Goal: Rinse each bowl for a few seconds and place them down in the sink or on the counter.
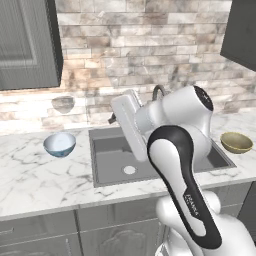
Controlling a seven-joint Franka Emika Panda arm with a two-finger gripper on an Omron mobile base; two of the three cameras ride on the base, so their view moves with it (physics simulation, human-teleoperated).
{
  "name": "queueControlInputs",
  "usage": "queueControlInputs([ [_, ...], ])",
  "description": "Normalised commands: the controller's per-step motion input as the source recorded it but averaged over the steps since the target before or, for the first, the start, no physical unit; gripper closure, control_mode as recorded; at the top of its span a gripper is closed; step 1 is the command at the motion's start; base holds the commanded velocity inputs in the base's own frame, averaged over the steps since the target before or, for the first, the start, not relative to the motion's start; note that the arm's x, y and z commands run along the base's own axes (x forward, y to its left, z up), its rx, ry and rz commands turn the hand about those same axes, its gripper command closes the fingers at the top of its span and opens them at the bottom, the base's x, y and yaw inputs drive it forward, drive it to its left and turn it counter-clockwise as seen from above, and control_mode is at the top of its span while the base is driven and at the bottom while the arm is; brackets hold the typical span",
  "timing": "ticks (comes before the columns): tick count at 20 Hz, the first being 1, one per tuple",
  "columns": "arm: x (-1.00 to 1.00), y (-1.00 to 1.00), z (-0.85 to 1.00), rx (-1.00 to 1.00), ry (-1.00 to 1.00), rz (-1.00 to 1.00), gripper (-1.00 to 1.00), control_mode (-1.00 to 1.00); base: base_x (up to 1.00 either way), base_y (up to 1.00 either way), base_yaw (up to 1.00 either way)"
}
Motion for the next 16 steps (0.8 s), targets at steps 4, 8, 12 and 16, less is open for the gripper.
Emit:
queueControlInputs([
  [4,0.03,0.26,-0.11,-0.09,0.02,-0.04,-1.0,-1.0,0.0,0.0,0.0],
  [8,0.1,0.17,-0.12,-0.09,0.04,-0.06,-1.0,-1.0,0.0,0.0,0.0],
  [12,0.11,0.03,-0.11,-0.06,0.01,-0.07,-1.0,-1.0,0.0,0.0,0.0],
  [16,0.07,0.0,-0.14,-0.04,0.0,-0.07,-1.0,-1.0,0.0,0.0,0.0],
])
